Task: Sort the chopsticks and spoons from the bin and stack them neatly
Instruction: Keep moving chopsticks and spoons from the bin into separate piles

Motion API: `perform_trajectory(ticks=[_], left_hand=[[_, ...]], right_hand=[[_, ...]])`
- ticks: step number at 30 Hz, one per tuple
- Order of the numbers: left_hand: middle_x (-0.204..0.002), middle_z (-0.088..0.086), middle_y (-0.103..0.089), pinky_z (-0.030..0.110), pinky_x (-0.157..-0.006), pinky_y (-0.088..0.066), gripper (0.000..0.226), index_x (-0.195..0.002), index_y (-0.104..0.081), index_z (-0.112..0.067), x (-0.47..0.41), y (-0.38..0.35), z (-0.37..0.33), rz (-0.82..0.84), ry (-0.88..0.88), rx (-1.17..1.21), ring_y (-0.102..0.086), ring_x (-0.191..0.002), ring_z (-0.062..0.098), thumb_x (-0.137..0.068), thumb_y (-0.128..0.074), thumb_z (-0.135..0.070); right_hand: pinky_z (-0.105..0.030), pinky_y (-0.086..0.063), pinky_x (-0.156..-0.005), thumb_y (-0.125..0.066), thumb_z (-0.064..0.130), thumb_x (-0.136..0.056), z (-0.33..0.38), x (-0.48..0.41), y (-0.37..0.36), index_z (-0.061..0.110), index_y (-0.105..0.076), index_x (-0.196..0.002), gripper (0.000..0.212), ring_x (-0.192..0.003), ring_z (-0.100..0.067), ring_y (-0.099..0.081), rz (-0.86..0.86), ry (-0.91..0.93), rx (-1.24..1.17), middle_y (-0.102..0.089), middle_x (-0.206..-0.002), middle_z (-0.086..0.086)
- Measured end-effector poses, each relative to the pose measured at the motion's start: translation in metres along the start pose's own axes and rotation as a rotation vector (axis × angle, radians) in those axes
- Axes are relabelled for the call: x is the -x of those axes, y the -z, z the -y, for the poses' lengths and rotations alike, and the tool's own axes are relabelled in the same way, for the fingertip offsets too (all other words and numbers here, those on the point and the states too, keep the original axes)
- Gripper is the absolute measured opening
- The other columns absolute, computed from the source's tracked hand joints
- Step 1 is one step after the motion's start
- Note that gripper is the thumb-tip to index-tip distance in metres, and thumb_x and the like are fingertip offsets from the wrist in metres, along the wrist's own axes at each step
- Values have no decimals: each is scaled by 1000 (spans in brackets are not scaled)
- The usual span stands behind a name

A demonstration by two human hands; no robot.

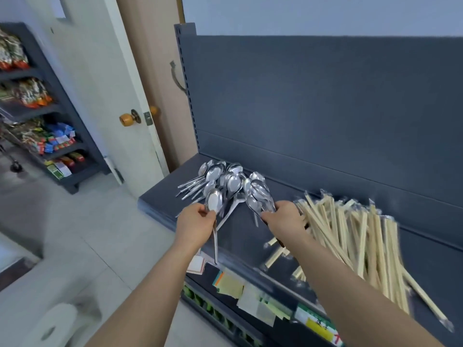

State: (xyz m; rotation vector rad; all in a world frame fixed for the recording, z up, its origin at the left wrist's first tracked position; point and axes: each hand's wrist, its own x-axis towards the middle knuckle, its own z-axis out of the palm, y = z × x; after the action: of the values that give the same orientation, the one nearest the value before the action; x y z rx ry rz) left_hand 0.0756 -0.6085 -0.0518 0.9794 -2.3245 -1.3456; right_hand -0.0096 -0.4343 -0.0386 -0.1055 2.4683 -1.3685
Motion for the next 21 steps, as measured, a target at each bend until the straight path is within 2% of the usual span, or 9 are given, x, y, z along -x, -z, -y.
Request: perform_trajectory(ticks=[4,9,13,16,18,21], left_hand=[[-69,9,-66,32,-62,-46,19,-72,-62,-4,-64,-6,5,-24,-46,-135,-62,-68,28,-86,-61,-18],[-60,5,-57,30,-54,-38,38,-71,-59,-1,-128,-19,1,-30,-55,-175,-52,-58,23,-92,-55,-32],[-65,7,-64,33,-61,-47,28,-75,-63,-6,-164,-33,1,7,-49,-199,-62,-67,27,-89,-56,-28],[-62,8,-65,38,-66,-54,28,-72,-65,-8,-185,-41,7,50,-52,-197,-63,-66,28,-86,-57,-32],[-60,5,-66,40,-69,-55,28,-70,-65,-12,-198,-44,11,90,-61,-190,-64,-65,27,-86,-58,-34],[-67,-1,-65,39,-73,-53,25,-68,-61,-19,-212,-44,17,143,-100,-233,-62,-76,26,-85,-59,-37]], right_hand=[[-20,-28,-38,-57,15,-86,9,-54,-30,13,-42,-58,32,-38,-15,-36,-30,-18,9,-42,-49,0],[-25,-31,-47,-56,20,-87,18,-109,-61,18,-42,-64,28,-51,-14,-39,-35,-39,39,-45,-59,3],[-25,-35,-48,-59,24,-89,23,-135,-81,19,-39,-64,32,-53,-16,-44,-64,-54,83,-47,-61,4],[-22,-37,-54,-53,17,-89,26,-146,-93,16,-42,-78,16,-60,-17,-48,-64,-64,104,-50,-70,1],[-22,-32,-47,-51,14,-91,29,-146,-98,11,-46,-83,10,-55,-13,-46,-64,-42,153,-51,-67,0],[-24,-36,-52,-47,11,-92,31,-144,-104,10,-47,-80,12,-58,-19,-48,-125,0,230,-52,-68,-4]])
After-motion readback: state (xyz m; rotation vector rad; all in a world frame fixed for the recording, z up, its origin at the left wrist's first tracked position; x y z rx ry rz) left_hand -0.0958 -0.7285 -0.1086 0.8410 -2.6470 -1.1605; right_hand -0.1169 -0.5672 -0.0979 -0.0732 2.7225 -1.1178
